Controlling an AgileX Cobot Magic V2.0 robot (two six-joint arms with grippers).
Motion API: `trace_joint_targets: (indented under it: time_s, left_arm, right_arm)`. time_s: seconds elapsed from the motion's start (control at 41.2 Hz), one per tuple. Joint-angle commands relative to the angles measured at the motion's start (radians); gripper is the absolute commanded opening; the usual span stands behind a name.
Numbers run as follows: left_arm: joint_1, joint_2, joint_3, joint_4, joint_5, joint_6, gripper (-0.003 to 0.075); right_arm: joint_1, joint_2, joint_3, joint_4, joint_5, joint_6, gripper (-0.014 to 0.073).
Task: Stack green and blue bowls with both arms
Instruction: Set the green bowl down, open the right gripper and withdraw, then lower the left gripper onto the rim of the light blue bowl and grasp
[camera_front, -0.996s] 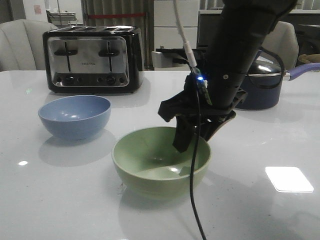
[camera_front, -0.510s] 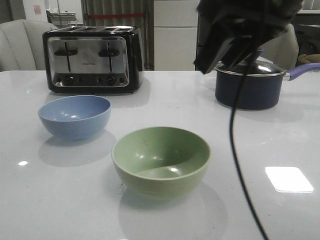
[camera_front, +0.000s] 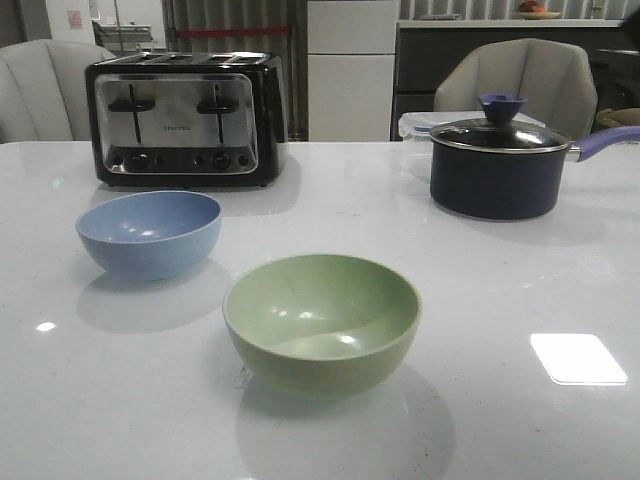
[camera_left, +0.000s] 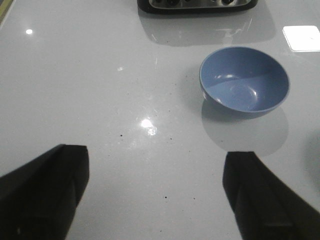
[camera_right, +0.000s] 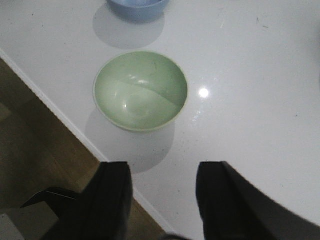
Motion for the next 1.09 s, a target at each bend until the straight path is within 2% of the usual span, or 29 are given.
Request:
trace_joint_targets:
  time_s: [0.0,0.194,0.364,0.753,1.069]
  left_arm:
    - [-0.051,0.057,-0.041,-0.006,-0.076,0.011,0.0601]
    - [-0.123,0.266,-0.142,-0.006,-0.011,0.026,0.0601]
    - [-0.123,0.471,-0.266,-0.018,0.042,0.026,0.0601]
    - [-0.114,0.931,-0.612,-0.050,0.042,0.014,0.0601]
    - [-0.085,1.148,-0.799,-0.121,0.042,-0.008,0.0600]
  right_arm:
    - [0.000,-0.066,0.006,0.007,-0.018,-0.014,0.0425]
    - [0.000,-0.109,0.021,0.007,-0.017,-0.014,0.0425]
    - [0.000,-0.108,0.021,0.007,-0.014,-0.014,0.0425]
    - [0.000,-0.108,0.021,0.007,-0.014,-0.014,0.0425]
    - [0.000,-0.108,0.021,0.007,-0.014,-0.014,0.0425]
